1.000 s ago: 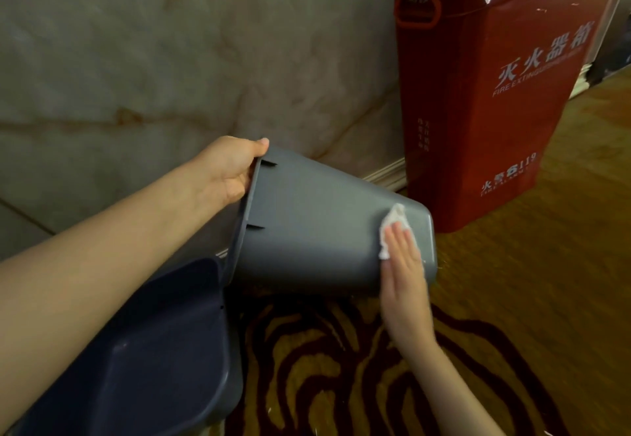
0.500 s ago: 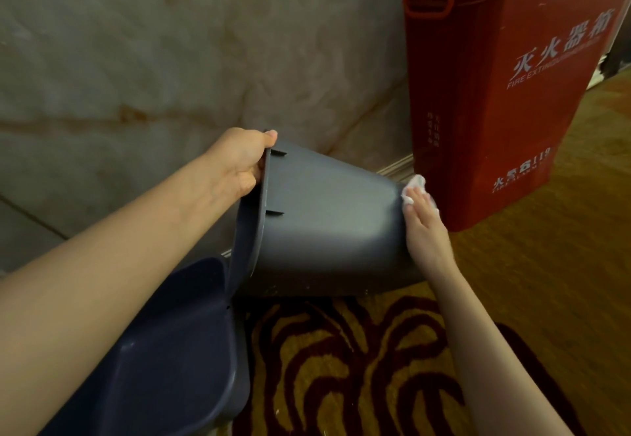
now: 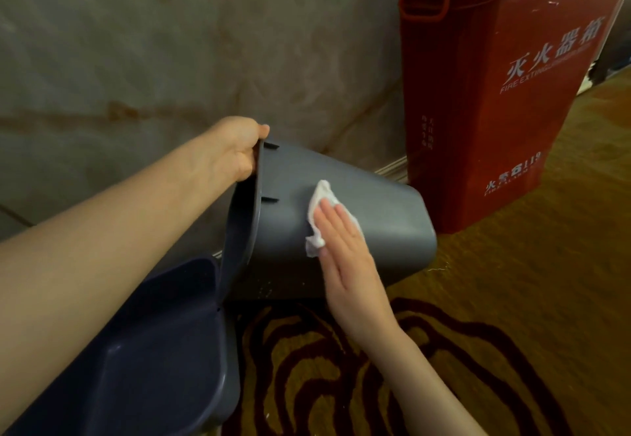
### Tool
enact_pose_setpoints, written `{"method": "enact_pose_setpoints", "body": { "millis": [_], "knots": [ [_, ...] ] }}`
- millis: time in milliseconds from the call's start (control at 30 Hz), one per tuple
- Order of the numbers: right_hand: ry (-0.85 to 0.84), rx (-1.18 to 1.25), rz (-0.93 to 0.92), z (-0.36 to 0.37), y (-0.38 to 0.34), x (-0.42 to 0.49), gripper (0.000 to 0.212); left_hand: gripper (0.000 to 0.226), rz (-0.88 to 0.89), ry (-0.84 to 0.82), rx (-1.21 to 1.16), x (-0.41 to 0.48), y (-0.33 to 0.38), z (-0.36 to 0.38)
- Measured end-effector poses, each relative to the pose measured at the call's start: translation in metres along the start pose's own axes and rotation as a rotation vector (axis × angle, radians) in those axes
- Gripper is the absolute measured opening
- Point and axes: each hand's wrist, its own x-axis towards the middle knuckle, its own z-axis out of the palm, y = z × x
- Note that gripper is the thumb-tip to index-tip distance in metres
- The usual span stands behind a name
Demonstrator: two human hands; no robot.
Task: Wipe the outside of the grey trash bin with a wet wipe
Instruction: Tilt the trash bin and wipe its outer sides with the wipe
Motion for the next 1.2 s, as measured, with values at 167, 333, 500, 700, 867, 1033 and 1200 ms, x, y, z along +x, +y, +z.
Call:
{"method": "enact_pose_setpoints", "body": {
  "millis": [167,333,500,700,867,1033,1200],
  "knots": [
    [0.121,-0.057,0.134,-0.015,0.042,0.009,0.043,0.033,0.062,-0.144,0.17,-0.005,-0.005,-0.004],
    [0.142,-0.099,0.249,-0.025,0.066,0.031,0.043,0.047,0.109,-0.386,0.346,-0.028,-0.031,-0.045],
    [0.136,-0.126,0.237,-0.019,0.071,0.044,0.042,0.037,0.27,-0.468,0.334,-0.042,-0.073,-0.068],
    [0.219,-0.049,0.265,-0.01,0.068,0.047,0.043,0.031,0.362,-0.289,0.273,-0.045,-0.074,-0.047],
    [0.184,0.007,0.119,0.006,0.047,0.042,0.043,0.035,0.371,-0.26,0.229,-0.046,-0.053,-0.035],
    [0.126,0.05,-0.101,0.033,0.003,0.04,0.048,0.037,0.314,-0.194,0.165,-0.045,-0.045,-0.034],
    [0.092,0.075,-0.181,0.067,-0.028,0.024,0.053,0.036,0.228,-0.136,-0.024,-0.042,-0.043,-0.034]
  ]
}}
